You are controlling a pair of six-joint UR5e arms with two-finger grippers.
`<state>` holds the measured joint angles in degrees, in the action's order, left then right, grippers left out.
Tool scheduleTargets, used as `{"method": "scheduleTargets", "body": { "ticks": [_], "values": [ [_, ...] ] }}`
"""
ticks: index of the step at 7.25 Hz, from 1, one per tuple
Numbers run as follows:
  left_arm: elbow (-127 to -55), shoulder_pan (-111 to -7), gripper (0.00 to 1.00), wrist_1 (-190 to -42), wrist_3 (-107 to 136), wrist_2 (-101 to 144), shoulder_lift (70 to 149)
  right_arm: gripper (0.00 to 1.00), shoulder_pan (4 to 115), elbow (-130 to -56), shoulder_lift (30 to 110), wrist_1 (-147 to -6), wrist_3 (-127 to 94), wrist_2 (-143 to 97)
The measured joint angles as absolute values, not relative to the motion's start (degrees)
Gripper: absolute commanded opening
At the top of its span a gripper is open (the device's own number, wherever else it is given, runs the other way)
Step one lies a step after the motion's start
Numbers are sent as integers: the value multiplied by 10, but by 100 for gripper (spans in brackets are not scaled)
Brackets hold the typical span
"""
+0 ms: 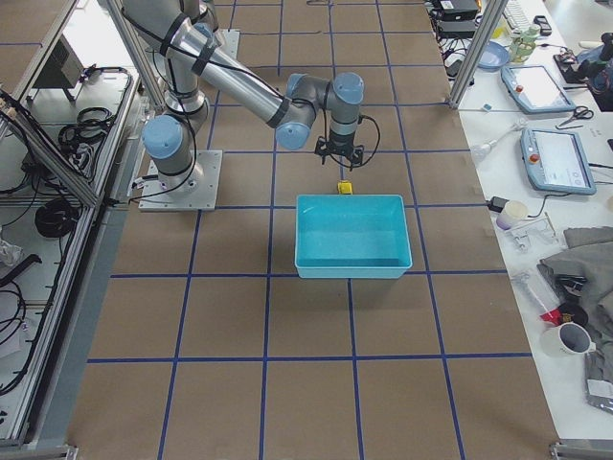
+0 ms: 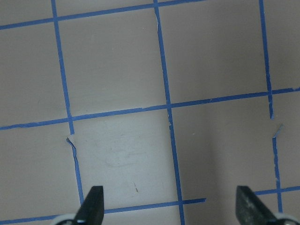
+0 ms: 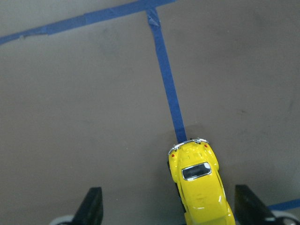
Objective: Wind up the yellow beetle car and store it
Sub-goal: 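Lower the right gripper over the yellow car and close on it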
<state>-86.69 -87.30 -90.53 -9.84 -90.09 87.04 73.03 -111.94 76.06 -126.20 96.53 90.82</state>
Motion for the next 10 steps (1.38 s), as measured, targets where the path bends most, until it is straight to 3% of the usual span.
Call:
{"method": "scheduleTargets", "body": {
  "ticks": [10],
  "values": [
    [-867, -874, 100, -905, -98, -901, 870, 100, 710, -1094, 703, -1304, 1069, 929]
  ]
}}
